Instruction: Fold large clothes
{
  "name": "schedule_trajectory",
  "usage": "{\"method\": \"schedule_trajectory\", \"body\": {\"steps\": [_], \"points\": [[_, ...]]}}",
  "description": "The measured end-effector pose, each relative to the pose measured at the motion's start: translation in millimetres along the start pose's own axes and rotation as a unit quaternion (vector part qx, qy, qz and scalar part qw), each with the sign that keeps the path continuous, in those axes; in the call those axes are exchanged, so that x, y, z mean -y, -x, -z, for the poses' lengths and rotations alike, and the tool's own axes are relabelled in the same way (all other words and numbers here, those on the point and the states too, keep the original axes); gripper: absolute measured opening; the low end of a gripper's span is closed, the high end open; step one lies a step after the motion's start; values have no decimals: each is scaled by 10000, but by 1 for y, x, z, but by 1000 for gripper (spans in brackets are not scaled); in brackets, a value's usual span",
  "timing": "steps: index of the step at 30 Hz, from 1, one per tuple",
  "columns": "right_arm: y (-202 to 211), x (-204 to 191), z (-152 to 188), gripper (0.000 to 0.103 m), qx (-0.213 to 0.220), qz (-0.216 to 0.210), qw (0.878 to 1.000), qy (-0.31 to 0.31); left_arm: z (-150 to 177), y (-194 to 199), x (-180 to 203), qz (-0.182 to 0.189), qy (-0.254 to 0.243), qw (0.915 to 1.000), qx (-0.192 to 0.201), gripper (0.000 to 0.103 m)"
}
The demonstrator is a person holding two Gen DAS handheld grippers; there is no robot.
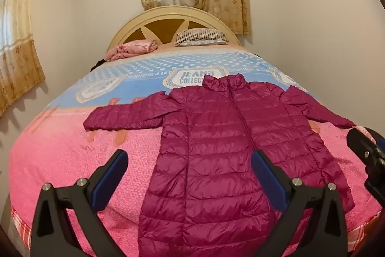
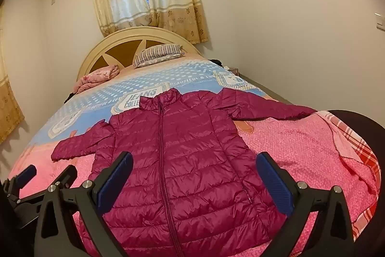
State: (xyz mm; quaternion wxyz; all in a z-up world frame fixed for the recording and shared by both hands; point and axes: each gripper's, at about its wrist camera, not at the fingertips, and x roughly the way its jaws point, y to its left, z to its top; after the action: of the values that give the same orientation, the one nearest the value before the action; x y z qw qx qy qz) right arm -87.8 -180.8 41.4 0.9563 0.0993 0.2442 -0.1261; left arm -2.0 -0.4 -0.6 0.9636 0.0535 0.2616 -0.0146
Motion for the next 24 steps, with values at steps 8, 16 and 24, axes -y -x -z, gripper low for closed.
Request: {"method": "schedule_trajectory", "body": {"steps": [8,16,24], "points": [[4,0,-2,102,60,3,10000,5,2,-1,3,266,74,9996,-107,103],[3,-2,-1,102,31,7,10000,24,0,-1,1,222,50,9997,-130,103],[4,0,0,102,3,0,10000,4,0,-3,-1,237,52,9996,-134,103]]}}
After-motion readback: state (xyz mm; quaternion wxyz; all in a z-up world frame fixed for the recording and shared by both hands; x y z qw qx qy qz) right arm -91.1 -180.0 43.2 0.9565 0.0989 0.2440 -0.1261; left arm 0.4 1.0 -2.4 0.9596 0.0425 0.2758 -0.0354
